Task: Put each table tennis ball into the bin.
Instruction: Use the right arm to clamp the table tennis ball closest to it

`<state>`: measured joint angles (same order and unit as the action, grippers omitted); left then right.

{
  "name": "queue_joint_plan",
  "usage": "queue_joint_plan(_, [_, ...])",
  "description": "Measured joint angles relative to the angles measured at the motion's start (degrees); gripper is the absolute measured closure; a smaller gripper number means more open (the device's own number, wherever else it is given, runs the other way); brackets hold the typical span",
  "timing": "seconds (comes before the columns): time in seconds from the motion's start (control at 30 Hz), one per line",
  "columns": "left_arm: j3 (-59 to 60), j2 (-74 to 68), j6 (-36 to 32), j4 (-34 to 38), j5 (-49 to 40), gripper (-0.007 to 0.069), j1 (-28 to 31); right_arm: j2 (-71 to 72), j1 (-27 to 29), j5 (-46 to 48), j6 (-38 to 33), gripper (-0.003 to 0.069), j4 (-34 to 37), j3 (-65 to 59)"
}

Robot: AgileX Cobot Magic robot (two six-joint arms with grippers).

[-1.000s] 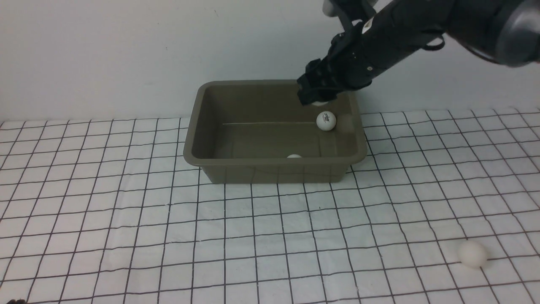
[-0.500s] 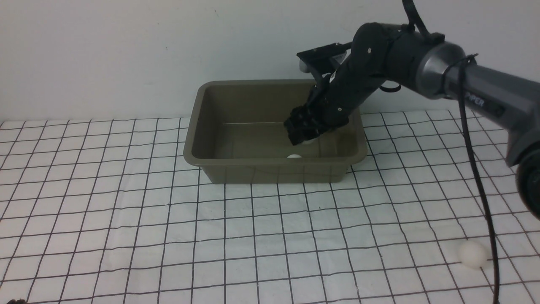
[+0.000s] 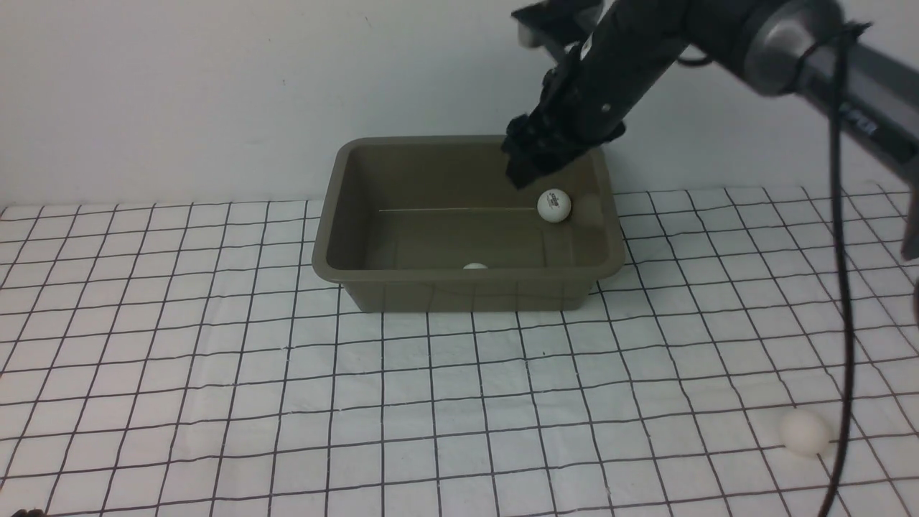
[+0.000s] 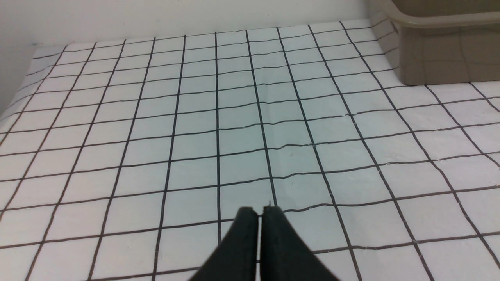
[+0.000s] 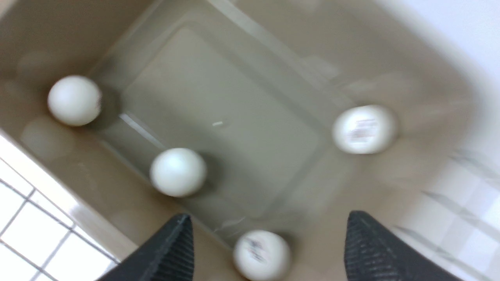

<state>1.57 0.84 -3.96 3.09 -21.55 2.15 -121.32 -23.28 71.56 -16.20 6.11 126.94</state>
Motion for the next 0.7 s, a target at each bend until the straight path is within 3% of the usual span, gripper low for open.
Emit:
queue_joint_plan(0.23, [0.0, 0.0, 0.0, 0.0, 0.0, 0.0629, 0.0, 18.65, 5.56, 0.28, 2.16, 0.0189, -4.42, -9.23])
queue_joint_plan(0.47, [0.0, 0.0, 0.0, 0.0, 0.0, 0.0629, 0.0, 36.55, 12.31, -2.11, 2.97, 0.0189, -4.75, -32.4])
queue_joint_plan(0.7, [0.0, 0.0, 0.0, 0.0, 0.0, 0.0629, 0.0, 46.14, 13.44, -10.34, 4.12, 0.0188, -5.06, -55.58])
